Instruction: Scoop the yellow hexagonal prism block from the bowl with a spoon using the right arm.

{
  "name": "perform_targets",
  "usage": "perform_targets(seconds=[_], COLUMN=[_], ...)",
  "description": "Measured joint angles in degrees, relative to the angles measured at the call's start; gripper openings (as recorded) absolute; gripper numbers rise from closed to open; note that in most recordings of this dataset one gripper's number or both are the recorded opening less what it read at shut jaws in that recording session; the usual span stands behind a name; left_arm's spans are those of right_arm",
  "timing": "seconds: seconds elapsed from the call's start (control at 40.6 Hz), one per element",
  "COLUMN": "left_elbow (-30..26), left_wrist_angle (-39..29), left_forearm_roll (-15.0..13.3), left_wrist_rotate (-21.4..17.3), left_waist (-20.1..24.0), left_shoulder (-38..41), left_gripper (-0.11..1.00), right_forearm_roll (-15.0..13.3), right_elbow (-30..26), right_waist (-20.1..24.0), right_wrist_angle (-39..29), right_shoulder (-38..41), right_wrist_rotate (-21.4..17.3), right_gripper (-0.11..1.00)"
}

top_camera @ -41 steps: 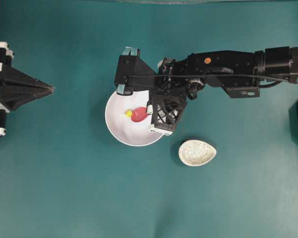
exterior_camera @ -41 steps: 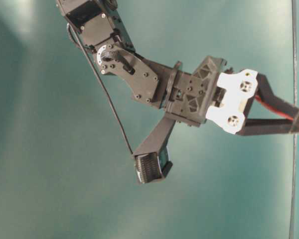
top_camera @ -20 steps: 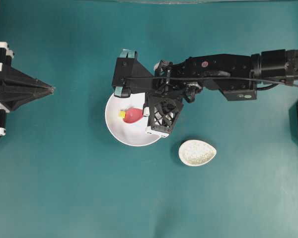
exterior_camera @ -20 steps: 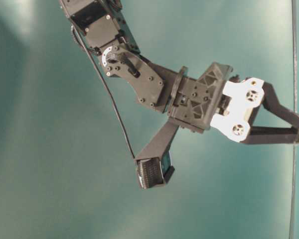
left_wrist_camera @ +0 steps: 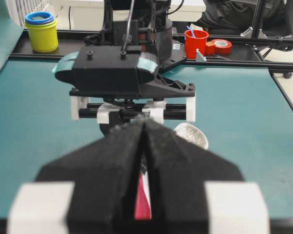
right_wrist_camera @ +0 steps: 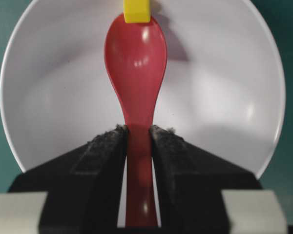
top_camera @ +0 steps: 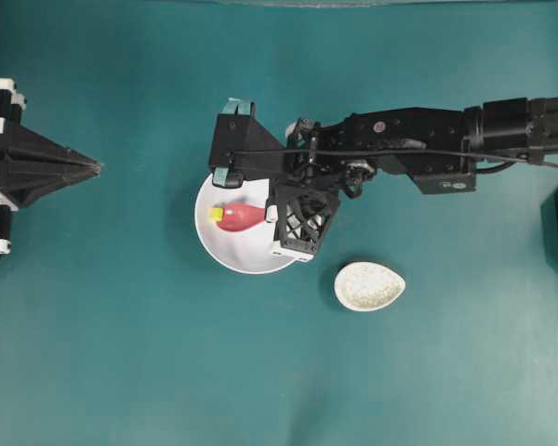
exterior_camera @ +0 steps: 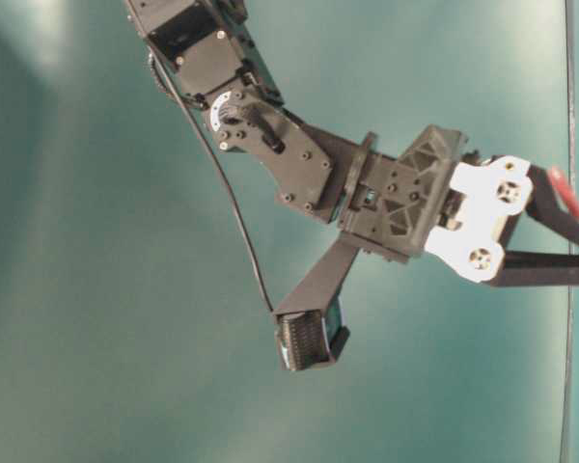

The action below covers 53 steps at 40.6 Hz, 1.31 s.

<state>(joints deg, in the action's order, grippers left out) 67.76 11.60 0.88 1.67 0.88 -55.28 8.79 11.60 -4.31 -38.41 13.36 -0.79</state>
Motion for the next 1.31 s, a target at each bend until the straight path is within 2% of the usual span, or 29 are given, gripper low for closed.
perform_targets(seconds=[0.566,1.305], left_elbow=[0.0,0.0], left_wrist_angle=[0.0,-0.1], left_forearm_roll=[0.1,0.0], left_wrist_rotate=[0.0,0.1], left_waist=[0.0,0.0], left_shoulder=[0.0,0.0], left_gripper=[0.0,0.0], right_forearm_roll=[1.1,1.1], right_elbow=[2.3,2.4], right_waist=[0.4,0.4], right_wrist_angle=[3.7,3.1], right_shoulder=[0.0,-1.8], right_wrist_rotate=[-0.1,-0.1], right_gripper=[0.24,0.24])
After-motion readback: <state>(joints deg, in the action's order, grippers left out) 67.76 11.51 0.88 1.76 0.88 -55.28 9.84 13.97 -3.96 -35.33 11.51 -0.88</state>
